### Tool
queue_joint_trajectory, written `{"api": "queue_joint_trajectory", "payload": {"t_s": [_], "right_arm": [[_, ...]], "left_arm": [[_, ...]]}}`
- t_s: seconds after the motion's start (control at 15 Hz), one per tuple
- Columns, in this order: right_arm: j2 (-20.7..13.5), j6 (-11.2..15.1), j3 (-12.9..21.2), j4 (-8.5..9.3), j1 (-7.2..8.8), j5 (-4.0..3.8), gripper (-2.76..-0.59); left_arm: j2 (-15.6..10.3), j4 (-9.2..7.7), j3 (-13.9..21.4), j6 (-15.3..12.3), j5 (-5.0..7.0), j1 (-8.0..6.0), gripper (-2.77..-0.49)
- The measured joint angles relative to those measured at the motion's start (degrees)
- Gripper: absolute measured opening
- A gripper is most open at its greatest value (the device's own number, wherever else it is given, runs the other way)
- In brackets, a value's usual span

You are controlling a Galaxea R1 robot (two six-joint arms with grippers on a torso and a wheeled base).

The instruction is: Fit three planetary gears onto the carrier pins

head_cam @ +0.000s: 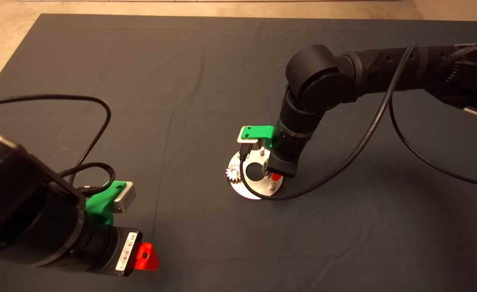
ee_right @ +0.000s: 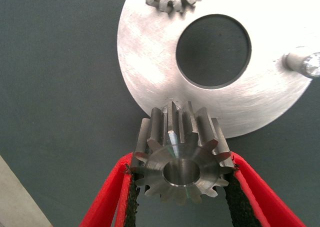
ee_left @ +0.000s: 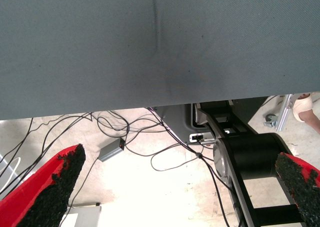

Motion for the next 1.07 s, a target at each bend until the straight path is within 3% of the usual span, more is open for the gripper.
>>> {"api": "queue_joint_trajectory", "payload": {"t_s": [0.4,1.07], "right_arm": [[-0.1,-0.8,1.8,-0.02,-0.99,0.06,-2.31],[-2.9,-1.2,3.5,-0.07,-1.18,-0.02,-2.31]], "left_arm": [[0.0,-0.20,0.0,0.0,-0.02,0.00,-0.50],[0.0,-0.59,0.0,0.0,-0.02,0.00,-0.50]]}}
